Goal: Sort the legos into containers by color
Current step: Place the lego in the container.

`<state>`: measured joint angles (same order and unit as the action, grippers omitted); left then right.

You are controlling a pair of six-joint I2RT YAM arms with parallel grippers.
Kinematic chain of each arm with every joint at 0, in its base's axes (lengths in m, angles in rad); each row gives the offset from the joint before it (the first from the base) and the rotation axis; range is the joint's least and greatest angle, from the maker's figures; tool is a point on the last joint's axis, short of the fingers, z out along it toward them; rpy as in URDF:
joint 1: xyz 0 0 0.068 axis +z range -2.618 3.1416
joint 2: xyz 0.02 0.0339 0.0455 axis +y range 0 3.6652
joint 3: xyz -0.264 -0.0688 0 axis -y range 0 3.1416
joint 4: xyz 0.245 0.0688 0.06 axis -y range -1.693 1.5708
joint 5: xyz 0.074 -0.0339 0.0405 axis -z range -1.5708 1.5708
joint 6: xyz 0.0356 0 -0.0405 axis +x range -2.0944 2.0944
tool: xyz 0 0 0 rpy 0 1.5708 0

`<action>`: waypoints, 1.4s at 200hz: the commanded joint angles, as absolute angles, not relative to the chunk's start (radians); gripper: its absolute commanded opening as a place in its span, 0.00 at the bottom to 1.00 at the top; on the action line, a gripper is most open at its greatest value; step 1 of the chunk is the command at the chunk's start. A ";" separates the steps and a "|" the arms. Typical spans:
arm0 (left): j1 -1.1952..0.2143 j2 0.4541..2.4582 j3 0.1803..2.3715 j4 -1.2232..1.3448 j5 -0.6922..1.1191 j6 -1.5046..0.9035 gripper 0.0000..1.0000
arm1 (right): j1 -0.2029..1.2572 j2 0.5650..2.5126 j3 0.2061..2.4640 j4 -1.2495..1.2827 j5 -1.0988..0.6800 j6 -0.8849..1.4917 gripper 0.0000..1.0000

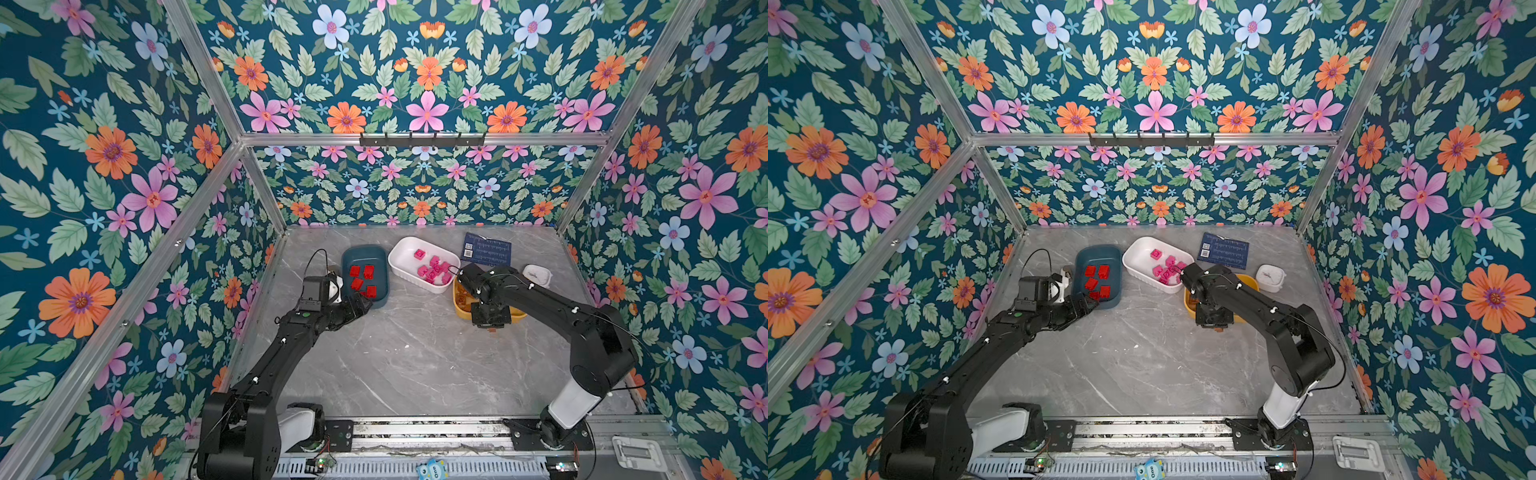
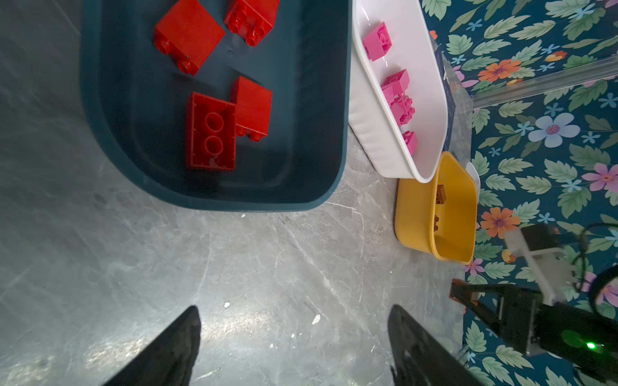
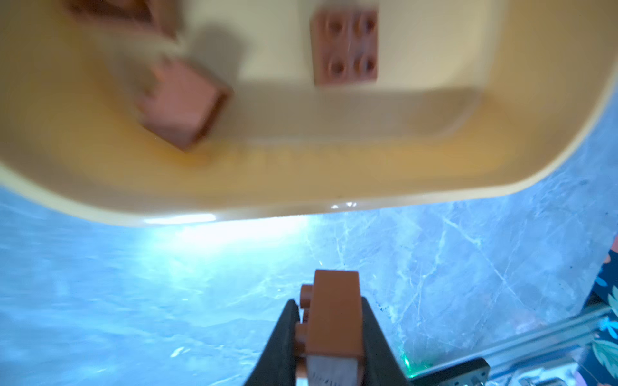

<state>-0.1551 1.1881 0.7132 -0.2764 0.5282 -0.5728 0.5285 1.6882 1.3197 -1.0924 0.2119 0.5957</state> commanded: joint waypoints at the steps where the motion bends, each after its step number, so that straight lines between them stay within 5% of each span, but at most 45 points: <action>1: -0.155 1.191 0.725 -0.263 0.534 -0.561 0.88 | 0.487 1.676 1.375 -1.115 0.186 0.568 0.18; 113: -0.155 1.204 0.776 -0.261 0.535 -0.565 0.88 | 0.236 1.917 1.483 -0.818 -0.134 0.566 0.20; 148: -0.155 1.209 0.796 -0.277 0.530 -0.550 0.88 | 0.231 1.926 1.500 -0.807 -0.146 0.554 0.41; 198: -0.153 1.238 0.843 -0.323 0.473 -0.490 0.88 | 0.196 1.800 1.479 -0.854 -0.111 0.510 0.58; 260: -0.126 1.267 0.930 -0.385 0.100 -0.213 0.92 | -0.021 1.491 1.234 -0.706 -0.160 0.365 0.75; 280: -0.116 1.273 0.874 -0.266 -0.050 -0.116 0.93 | -0.090 1.356 1.071 -0.539 -0.143 0.304 0.88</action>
